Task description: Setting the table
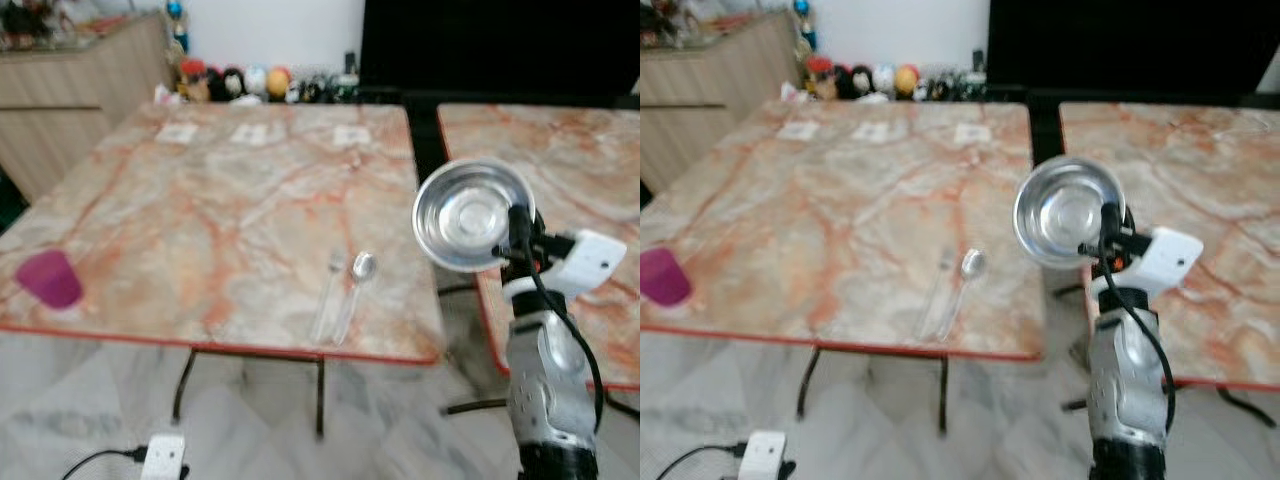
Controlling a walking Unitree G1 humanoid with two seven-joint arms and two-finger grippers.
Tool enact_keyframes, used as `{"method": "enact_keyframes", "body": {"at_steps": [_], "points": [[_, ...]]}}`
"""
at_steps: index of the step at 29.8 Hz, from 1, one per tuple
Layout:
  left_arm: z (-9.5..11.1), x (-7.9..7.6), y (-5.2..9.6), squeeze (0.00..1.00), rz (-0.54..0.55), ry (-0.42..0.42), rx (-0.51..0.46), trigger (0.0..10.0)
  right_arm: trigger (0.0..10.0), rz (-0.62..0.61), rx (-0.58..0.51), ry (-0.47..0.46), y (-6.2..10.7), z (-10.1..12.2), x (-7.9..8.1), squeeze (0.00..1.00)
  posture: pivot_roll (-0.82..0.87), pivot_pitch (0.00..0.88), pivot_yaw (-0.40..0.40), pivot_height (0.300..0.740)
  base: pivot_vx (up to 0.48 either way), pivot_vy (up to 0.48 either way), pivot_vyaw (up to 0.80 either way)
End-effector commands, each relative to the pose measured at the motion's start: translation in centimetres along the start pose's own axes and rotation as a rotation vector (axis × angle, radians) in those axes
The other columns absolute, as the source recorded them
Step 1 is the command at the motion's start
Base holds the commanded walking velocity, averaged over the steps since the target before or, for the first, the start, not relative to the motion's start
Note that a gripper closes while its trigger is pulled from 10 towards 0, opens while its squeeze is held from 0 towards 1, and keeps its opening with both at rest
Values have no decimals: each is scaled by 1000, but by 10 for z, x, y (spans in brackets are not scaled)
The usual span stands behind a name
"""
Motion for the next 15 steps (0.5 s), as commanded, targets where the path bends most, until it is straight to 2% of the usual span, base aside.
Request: {"method": "enact_keyframes", "body": {"at_steps": [1,15], "points": [[-4,9,1,0,17,-14,19,10000,10000,29,-30,-6,-3,5,12,0,-31,0,24,740,0,-398,0],[-6,8,2,0,14,-13,26,10000,10000,-19,-19,2,-3,2,3,0,-29,2,21,740,0,-396,0]]}}
Point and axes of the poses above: a point about 5 cm out from each wrist's last joint towards the gripper, its own y axis pointing back from the gripper into the wrist, its own z axis along the axis of the wrist's last joint, x = y × z, the point moved 4 cm from there along -y, pointing out of the wrist towards the gripper, and after that the axes turned 10 degrees about -y, right-handed, at the moved point
